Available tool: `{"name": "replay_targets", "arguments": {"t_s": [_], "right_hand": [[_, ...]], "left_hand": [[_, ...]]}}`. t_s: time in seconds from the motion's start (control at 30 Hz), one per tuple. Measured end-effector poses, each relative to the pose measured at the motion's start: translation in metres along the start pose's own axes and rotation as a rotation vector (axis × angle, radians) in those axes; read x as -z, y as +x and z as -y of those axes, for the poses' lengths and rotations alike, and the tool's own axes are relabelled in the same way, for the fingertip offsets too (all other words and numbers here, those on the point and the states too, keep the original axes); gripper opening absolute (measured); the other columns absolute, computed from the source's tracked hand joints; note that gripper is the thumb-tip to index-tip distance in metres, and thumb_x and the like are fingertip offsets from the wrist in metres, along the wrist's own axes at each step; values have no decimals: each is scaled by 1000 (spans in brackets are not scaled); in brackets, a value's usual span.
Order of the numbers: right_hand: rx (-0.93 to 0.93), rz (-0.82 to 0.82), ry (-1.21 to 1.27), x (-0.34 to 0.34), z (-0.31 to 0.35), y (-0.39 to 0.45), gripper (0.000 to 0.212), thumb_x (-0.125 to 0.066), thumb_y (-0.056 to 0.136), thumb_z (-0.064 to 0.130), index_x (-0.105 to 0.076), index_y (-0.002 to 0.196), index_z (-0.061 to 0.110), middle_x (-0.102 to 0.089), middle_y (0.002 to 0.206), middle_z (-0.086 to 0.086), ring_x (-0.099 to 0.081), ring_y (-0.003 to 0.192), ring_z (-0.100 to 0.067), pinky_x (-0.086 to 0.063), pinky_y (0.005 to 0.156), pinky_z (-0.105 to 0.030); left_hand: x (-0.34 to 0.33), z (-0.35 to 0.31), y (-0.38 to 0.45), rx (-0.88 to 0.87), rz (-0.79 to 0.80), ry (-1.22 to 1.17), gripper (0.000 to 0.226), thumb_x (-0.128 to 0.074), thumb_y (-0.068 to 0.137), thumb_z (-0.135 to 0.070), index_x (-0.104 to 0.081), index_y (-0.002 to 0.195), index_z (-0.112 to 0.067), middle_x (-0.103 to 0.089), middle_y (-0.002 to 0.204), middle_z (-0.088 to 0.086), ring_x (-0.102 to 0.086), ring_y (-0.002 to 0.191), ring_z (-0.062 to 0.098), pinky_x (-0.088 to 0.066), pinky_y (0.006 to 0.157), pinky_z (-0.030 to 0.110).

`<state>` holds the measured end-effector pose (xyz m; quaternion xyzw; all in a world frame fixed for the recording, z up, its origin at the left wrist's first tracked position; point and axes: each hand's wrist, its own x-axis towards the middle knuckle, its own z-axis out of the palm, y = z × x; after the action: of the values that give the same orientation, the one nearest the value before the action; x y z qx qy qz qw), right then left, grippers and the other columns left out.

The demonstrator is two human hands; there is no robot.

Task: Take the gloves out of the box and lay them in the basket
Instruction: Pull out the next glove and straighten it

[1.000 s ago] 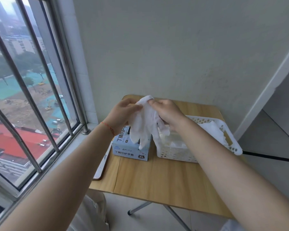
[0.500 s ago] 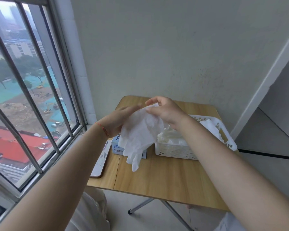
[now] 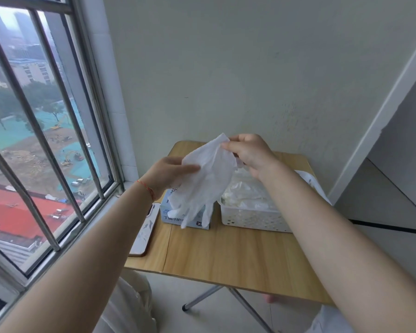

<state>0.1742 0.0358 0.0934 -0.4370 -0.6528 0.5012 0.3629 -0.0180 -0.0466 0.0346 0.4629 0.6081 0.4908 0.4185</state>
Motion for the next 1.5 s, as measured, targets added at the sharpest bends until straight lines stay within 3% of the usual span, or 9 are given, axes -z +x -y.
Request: {"name": "replay_targets", "arguments": {"t_s": [0.17, 0.4, 0.53, 0.67, 0.73, 0.9, 1.07, 1.23, 1.5], "right_hand": [[10, -117, -116, 2, 14, -2, 16, -50, 83, 20, -41, 69, 18, -36, 65, -1, -34, 62, -18, -27, 54, -26], [67, -261, -321, 18, 9, 1, 29, -41, 91, 18, -25, 66, 18, -25, 63, 0, -24, 56, -18, -20, 52, -32], [25, -294, -377, 47, -13, 9, 36, -44, 95, 22, -25, 65, 19, -26, 60, -2, -28, 51, -19, -23, 46, -24], [-74, -350, -355, 90, -44, 14, 39, -50, 97, 26, -37, 62, 15, -38, 56, -5, -44, 44, -21, -28, 34, -13], [-138, -360, -371, 111, -65, 18, 37, -49, 98, 26, -42, 64, 12, -43, 56, -6, -46, 43, -19, -31, 39, -16], [-264, -262, -702, 133, -113, 23, 25, -42, 98, 22, -56, 110, 4, -59, 100, -12, -54, 77, -26, -35, 55, -26], [-147, -321, -804, 134, -127, 23, 25, -41, 100, 28, -53, 107, 8, -60, 108, -9, -56, 93, -29, -34, 64, -30], [-114, -342, -761, 136, -120, 23, 14, -42, 100, 20, -50, 100, 8, -60, 107, -13, -53, 85, -29, -36, 63, -31], [-154, -321, -887, 136, -108, 24, 14, -45, 99, 15, -54, 106, 5, -60, 107, -12, -49, 81, -27, -37, 65, -29]], "left_hand": [[-4, 11, -6, 105, 229, -58, 40, -73, 85, -28, -67, 116, -3, -72, 111, 16, -69, 102, 29, -54, 95, 41], [-11, -4, 5, 97, 262, -180, 37, -67, 92, -31, -64, 113, 0, -68, 102, 15, -66, 89, 26, -55, 84, 37], [-25, -27, 28, 69, 184, 91, 30, -72, 85, -32, -68, 98, -5, -69, 97, 12, -66, 81, 24, -54, 78, 35], [-58, -57, 60, -17, 189, 579, 38, -68, 76, -55, -72, 107, -35, -76, 99, -2, -72, 90, 20, -56, 87, 39], [-86, -66, 80, -46, 176, 769, 38, -70, 81, -51, -70, 112, -28, -71, 105, -5, -68, 98, 21, -52, 88, 32], [-135, -60, 96, -192, 4, 1203, 49, -69, 86, -34, -53, 131, -24, -53, 128, 2, -54, 113, 26, -44, 89, 33], [-164, -34, 80, -540, 102, 1102, 21, -56, 95, -34, -68, 109, -25, -61, 113, 1, -58, 105, 25, -43, 96, 39], [-165, -24, 62, -581, 195, 1056, 38, -68, 75, -62, -63, 92, -28, -54, 100, -7, -49, 95, 14, -39, 89, 32], [-157, -47, 48, -477, 260, 1291, 13, -63, 88, -37, -70, 88, -26, -62, 83, -15, -59, 85, 10, -50, 90, 34]]}}
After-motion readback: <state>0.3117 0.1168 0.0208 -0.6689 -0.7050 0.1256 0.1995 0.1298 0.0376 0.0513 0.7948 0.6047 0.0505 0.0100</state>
